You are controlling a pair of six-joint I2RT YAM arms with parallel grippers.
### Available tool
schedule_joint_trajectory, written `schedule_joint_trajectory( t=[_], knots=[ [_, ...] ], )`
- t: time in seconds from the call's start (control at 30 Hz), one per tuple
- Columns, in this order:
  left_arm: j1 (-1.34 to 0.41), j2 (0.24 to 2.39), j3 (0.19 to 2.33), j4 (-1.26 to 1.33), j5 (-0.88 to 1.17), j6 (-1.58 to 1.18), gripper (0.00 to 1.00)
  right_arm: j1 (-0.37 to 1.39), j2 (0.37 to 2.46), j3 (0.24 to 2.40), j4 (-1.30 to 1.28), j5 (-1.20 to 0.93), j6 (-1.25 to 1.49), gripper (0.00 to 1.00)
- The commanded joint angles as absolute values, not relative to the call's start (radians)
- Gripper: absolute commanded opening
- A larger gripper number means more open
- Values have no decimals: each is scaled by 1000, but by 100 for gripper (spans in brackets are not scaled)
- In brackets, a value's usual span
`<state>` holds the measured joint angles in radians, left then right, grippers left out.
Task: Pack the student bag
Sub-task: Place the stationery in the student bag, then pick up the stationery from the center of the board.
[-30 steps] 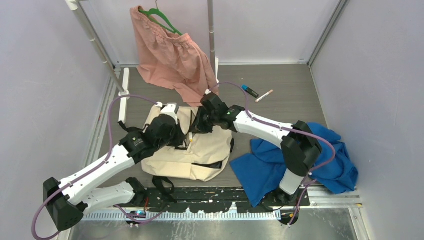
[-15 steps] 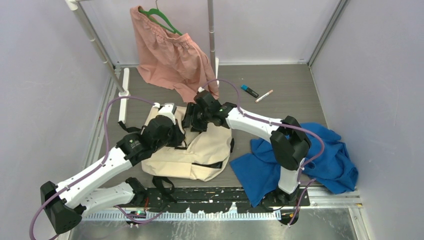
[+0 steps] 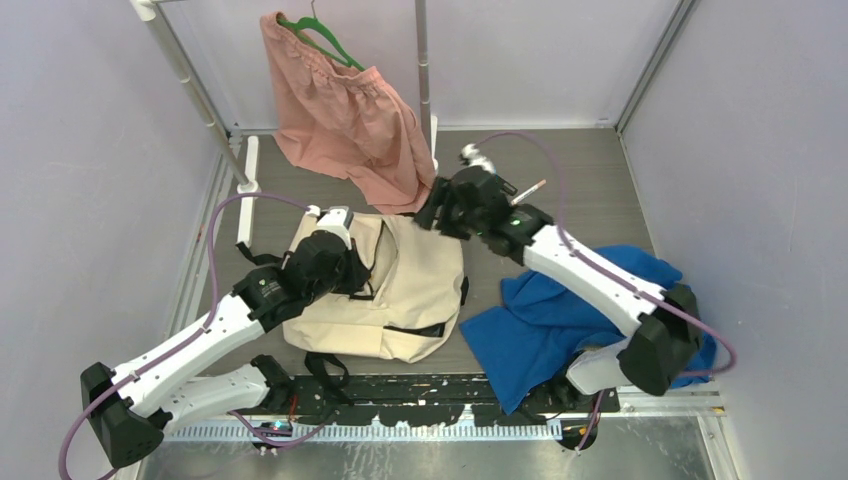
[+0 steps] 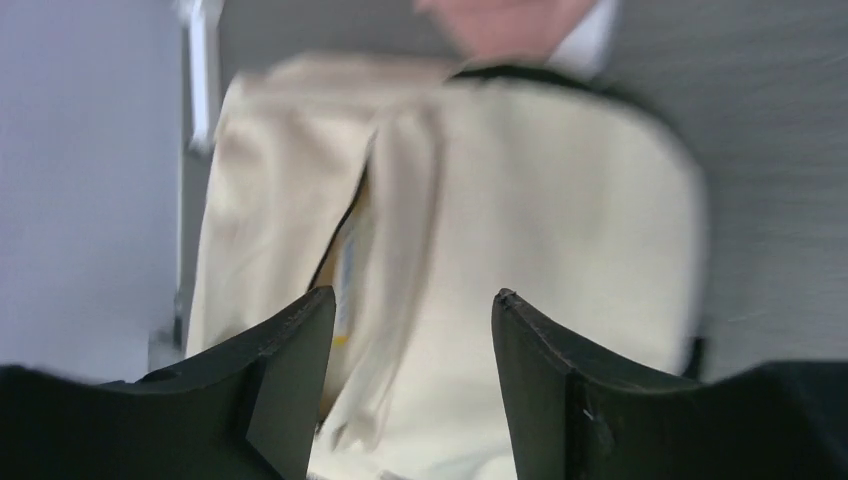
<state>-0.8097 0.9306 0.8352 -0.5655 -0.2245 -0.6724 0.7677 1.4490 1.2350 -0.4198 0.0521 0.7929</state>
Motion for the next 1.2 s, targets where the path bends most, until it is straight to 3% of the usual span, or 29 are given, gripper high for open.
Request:
schedule_joint_trajectory(
  t=[0.0, 0.13, 0.3, 0.5, 0.83, 1.17],
  knots=[
    [-810, 917, 863, -492, -233, -669, 0, 576, 1353, 1168, -445, 263, 720, 66],
    [-810, 921, 869, -498, -234, -662, 0, 371, 1402, 1181, -521, 340, 697, 68],
    [-810, 902, 866, -512, -251, -660, 0, 250, 1618, 1333, -655, 493, 694, 67],
    [-811, 878, 861, -533, -252, -669, 0, 117, 1851, 1514, -635, 420, 763, 66],
    [-810, 797, 856, -596, -293, -669, 0, 89, 2170, 1851, -729, 391, 807, 66],
    [-810, 794, 847, -600, -290, -675, 0, 89, 2313, 1921, -779, 414, 830, 61]
  ],
)
